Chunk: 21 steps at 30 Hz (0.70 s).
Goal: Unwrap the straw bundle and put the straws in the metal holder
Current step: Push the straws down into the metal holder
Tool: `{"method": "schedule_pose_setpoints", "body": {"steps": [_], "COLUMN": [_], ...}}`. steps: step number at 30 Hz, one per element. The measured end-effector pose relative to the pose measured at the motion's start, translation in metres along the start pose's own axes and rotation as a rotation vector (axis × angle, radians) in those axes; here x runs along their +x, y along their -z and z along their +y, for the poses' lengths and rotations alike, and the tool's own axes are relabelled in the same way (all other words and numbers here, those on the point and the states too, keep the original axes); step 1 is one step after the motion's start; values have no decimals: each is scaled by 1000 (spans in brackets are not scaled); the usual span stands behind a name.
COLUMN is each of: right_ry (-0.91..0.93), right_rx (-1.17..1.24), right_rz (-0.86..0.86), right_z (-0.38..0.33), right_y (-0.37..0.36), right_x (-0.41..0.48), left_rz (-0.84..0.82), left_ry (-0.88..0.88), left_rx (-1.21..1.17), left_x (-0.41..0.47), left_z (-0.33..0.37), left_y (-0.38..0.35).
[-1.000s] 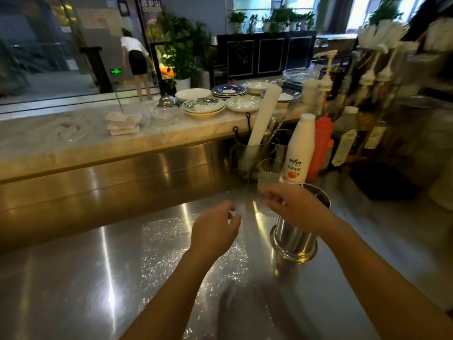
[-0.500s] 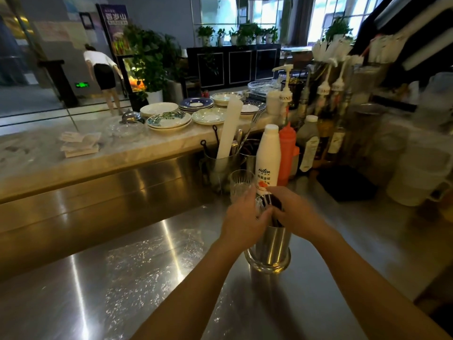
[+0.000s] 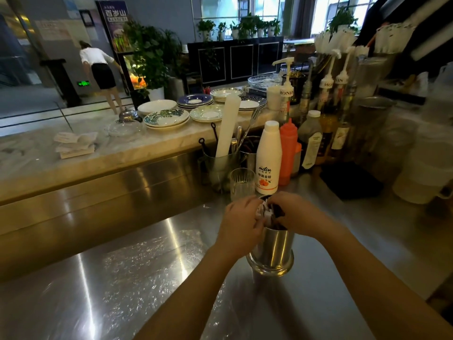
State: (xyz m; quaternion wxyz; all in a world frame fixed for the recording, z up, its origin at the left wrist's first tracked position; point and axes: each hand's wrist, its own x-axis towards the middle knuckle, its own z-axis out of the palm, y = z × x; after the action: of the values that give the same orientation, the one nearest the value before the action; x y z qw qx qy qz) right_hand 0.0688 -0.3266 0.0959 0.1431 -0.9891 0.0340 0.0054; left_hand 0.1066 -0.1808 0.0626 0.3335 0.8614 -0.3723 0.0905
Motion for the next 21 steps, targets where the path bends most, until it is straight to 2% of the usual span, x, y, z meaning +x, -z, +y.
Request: {"method": "schedule_pose_setpoints", "body": {"steps": [3,9,12,15,18,21], "right_ry": [-57,-61,-84,-219,-316,-264], "right_rx": [0,28,34,-10,-110,-115], "right_rz": [-42,-62,-28,2,-181,-281], "right_z": [-2,-8,-8,-9,-18,-24], "right_y": [2,-6,-9,-5,2,0], "right_x": [3,10,7,5,11,15], "left_rz": [39,-183,-191,-177,-185,-155], "left_ry": [68,-30,-31,-35,-76,-87], "left_rx": [28,166,203,208,233,259], "left_x": [0,3,0,-2,-6,-7], "left_z": [0,5,4,3,4,7], "left_y": [-2,-8,-10,-10,-16,-21]}}
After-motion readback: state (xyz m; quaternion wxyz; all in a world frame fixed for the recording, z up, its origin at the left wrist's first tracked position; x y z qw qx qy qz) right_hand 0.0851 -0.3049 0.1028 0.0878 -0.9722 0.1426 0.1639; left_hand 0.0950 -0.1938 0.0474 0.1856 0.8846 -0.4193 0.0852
